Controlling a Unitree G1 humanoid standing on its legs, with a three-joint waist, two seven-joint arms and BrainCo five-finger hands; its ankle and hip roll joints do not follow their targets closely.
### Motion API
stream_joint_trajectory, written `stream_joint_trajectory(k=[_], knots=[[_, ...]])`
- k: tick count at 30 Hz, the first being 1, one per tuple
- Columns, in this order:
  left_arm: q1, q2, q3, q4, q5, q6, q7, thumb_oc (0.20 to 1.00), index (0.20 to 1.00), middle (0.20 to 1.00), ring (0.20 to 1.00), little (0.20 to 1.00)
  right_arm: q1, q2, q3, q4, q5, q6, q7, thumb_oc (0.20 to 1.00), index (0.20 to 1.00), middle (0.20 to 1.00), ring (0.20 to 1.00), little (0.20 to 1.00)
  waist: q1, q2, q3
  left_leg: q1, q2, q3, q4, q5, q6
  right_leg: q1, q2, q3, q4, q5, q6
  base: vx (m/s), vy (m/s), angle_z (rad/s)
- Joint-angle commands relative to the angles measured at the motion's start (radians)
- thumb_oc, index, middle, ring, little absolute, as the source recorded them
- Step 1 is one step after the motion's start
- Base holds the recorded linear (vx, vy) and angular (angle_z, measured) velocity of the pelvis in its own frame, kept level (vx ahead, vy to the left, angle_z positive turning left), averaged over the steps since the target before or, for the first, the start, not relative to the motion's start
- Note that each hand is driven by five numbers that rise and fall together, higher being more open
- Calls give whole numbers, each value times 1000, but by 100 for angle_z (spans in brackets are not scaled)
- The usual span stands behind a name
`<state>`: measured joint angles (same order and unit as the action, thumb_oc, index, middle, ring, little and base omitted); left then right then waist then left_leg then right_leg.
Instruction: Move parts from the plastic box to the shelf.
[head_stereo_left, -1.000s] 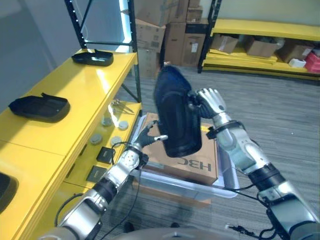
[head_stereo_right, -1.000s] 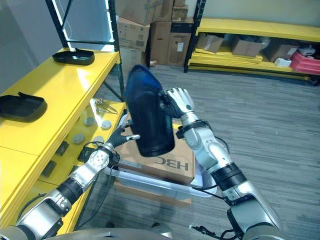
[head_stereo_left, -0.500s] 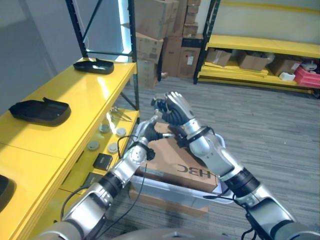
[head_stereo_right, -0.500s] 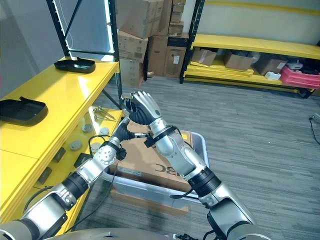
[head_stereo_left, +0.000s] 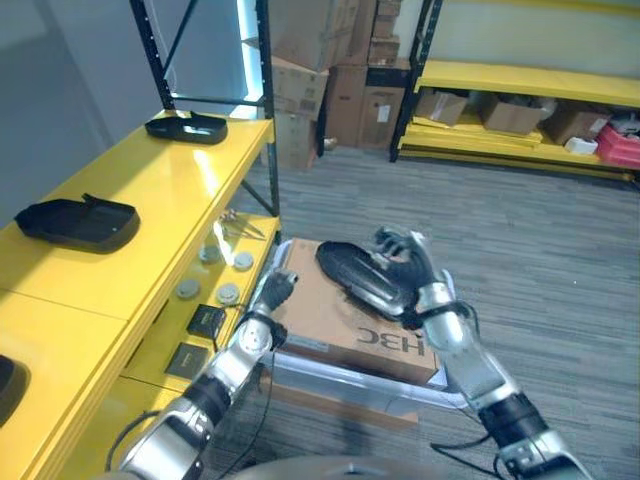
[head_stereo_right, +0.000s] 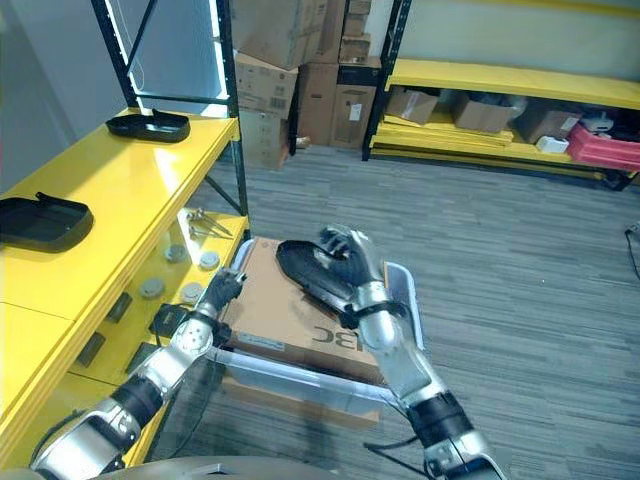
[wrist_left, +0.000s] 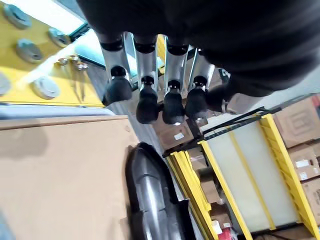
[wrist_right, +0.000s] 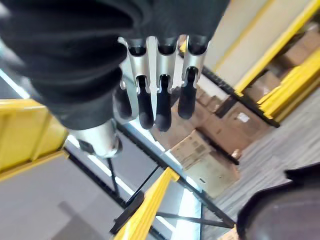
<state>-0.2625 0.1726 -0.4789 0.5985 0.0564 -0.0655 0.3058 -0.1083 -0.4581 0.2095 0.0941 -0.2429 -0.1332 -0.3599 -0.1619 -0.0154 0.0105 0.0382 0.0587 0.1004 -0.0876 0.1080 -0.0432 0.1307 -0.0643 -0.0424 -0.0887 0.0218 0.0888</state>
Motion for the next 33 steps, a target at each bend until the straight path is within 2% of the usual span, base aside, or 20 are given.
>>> stream_joint_trajectory(k=[1, 2, 5, 6, 7, 11, 13, 15, 22, 29, 33], knots=[[-58, 21, 23, 52, -23, -28, -30, 1000, 1000, 1000, 1000, 1000, -109, -15, -65, 68, 64, -2, -50, 1000, 1000, 1000, 1000, 1000, 52, -15, 28, 61, 51, -28, 0, -112, -32, -54, -25, 4, 19, -10, 34, -47, 1, 2], [-21, 35, 36, 40, -34, -34, -39, 1000, 1000, 1000, 1000, 1000, -149, -40, -88, 160, 53, 22, -75, 1000, 1000, 1000, 1000, 1000, 63, -14, 47, 45, 48, -32, 0, -106, -32, -70, -26, 3, 21, -7, 34, -49, 2, 1], [-8, 46, 44, 32, -44, -38, -49, 1000, 1000, 1000, 1000, 1000, -188, -63, -89, 227, 46, 35, -85, 1000, 1000, 1000, 1000, 1000, 68, -13, 58, 29, 47, -35, 0, -101, -32, -86, -26, 1, 24, -4, 35, -75, -6, 9], [11, 65, 49, 17, -64, -46, -59, 1000, 1000, 1000, 1000, 1000, -268, -109, -75, 353, 39, 61, -102, 1000, 1000, 1000, 1000, 1000, 78, -10, 85, -10, 44, -46, 0, -88, -31, -124, -27, -1, 32, 4, 34, -195, -24, 23], [32, 87, 54, 0, -81, -56, -64, 1000, 1000, 1000, 1000, 1000, -366, -173, -44, 467, 29, 88, -109, 1000, 1000, 1000, 1000, 1000, 91, -6, 117, -59, 42, -55, 1, -71, -32, -175, -28, -2, 40, 16, 34, -245, -29, 15], [87, 134, 48, -30, -134, -75, -69, 1000, 1000, 1000, 1000, 1000, -625, -326, 79, 771, 41, 122, -99, 1000, 1000, 1000, 1000, 1000, 126, 17, 185, -175, 36, -78, 0, -29, -37, -310, -29, -10, 77, 34, 30, -110, -44, 10], [87, 132, 51, -30, -134, -75, -69, 1000, 1000, 1000, 1000, 1000, -633, -327, 85, 777, 43, 120, -99, 1000, 1000, 1000, 1000, 1000, 124, 18, 184, -178, 36, -78, 0, -29, -37, -314, -29, -9, 79, 33, 30, -19, -11, 7], [115, 155, 59, -22, -137, -82, -67, 1000, 1000, 1000, 1000, 1000, -749, -396, 165, 865, 24, 125, -86, 1000, 1000, 1000, 1000, 1000, 140, 37, 239, -234, 34, -94, 0, -10, -37, -406, -21, 0, 148, 21, 21, -59, -22, 1], [122, 148, 60, 9, -145, -87, -59, 1000, 1000, 1000, 1000, 1000, -875, -444, 266, 1000, 14, 117, -54, 1000, 1000, 1000, 1000, 1000, 158, 66, 293, -307, 22, -111, 0, 17, -39, -505, -13, -3, 210, 9, 15, -13, -27, 7], [81, 126, 34, 38, -154, -88, -49, 1000, 1000, 1000, 1000, 1000, -956, -431, 338, 1108, 20, 108, -30, 1000, 1000, 1000, 1000, 1000, 168, 93, 336, -361, 20, -123, 0, 35, -45, -583, -9, -5, 258, -1, 9, -3, -17, 4], [56, 120, 17, 13, -175, -93, -46, 1000, 1000, 1000, 1000, 1000, -987, -437, 352, 1208, 22, 121, -15, 1000, 1000, 1000, 1000, 1000, 182, 126, 361, -393, 11, -136, 0, 46, -46, -628, -15, -3, 288, -7, 8, -14, -3, 7]])
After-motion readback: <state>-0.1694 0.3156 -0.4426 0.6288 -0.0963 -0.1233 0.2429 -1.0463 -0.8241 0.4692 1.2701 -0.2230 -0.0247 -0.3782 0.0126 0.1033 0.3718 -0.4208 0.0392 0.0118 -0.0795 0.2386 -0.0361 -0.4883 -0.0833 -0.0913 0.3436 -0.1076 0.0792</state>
